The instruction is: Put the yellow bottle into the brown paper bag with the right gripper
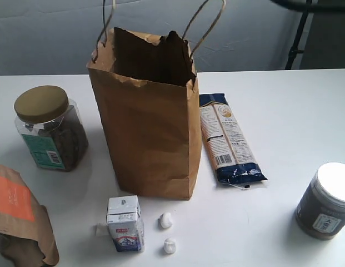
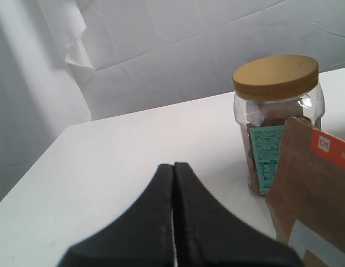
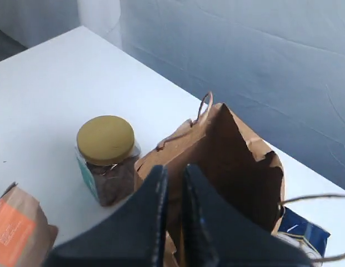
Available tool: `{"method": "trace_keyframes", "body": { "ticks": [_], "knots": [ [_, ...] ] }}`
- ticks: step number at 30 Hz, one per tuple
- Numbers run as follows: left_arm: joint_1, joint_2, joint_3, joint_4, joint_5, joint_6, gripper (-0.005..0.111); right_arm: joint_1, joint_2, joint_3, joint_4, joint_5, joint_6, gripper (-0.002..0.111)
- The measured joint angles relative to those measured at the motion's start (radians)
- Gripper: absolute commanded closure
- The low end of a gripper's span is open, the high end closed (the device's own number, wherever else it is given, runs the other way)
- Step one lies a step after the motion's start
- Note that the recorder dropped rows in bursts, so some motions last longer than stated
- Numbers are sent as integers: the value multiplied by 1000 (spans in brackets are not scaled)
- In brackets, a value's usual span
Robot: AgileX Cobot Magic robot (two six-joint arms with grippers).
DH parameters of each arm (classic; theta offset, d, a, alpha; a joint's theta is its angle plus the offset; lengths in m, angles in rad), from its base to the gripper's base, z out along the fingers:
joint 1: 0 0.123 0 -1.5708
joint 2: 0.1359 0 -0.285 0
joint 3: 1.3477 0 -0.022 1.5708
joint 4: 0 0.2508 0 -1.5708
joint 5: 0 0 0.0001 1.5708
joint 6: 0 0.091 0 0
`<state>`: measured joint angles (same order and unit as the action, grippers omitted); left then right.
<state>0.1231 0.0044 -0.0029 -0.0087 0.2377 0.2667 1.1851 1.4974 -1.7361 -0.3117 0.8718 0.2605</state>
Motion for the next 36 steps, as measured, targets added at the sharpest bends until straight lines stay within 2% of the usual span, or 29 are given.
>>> {"method": "trace_keyframes", "body": {
  "ticks": [2,5,8,13,19,27,32,36],
  "knots": [
    [0,0,0,0,0,0,107,12,-95,158,-43,-82,70,108],
    [0,0,0,0,0,0,107,-37,-248,398,-51,-266,157,108],
    [0,0,0,0,0,0,107,-159,-371,629,44,-417,153,108],
    [0,0,0,0,0,0,107,-417,-571,1009,203,-620,0,108],
    [0,0,0,0,0,0,107,-620,-870,1367,301,-864,-172,108],
    [0,0,0,0,0,0,107,-852,-1224,1625,385,-872,-236,108],
    [0,0,0,0,0,0,107,-897,-1446,1707,427,-785,-355,108],
    [0,0,0,0,0,0,107,-898,-1491,1732,473,-728,-417,108]
  ]
}}
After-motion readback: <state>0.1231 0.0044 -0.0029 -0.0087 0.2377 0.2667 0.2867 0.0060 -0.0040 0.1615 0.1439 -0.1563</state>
